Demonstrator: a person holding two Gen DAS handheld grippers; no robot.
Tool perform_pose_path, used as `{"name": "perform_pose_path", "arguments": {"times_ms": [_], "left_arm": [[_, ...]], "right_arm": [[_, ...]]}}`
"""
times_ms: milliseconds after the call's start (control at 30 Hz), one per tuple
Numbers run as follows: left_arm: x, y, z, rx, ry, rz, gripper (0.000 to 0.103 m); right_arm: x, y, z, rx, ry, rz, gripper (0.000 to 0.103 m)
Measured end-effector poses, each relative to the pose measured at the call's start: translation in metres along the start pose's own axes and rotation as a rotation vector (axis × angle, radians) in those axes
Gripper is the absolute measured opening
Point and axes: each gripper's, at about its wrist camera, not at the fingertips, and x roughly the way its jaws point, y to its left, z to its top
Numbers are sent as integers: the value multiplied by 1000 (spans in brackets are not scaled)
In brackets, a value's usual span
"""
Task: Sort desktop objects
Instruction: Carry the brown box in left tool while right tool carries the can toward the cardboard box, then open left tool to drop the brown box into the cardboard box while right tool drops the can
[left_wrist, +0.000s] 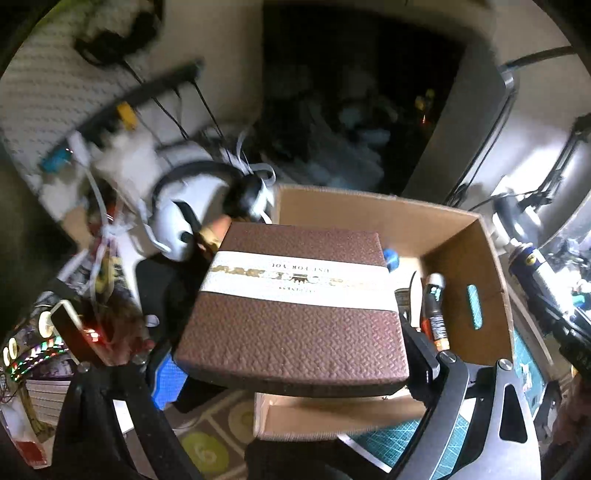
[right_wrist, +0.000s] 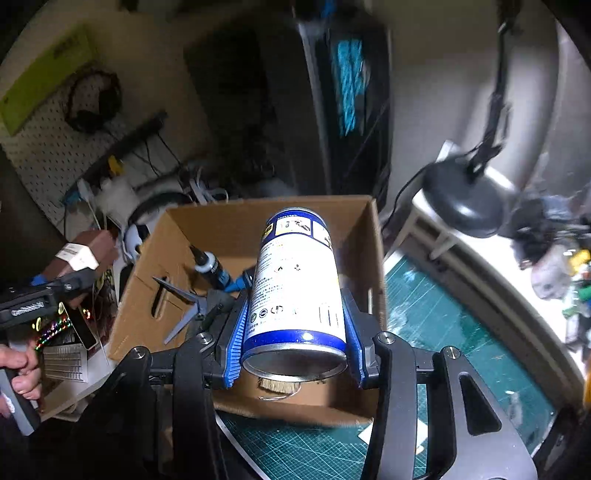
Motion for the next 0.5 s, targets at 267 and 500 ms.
{"name": "perform_pose_path", "arguments": {"times_ms": [267, 500], "left_arm": [[81, -36, 30, 43, 146, 1, 94], [118, -45, 29, 81, 227, 47, 94]], "right_arm": [[104, -16, 35, 39, 267, 14, 43], [149, -23, 34, 55, 381, 40, 43]]}}
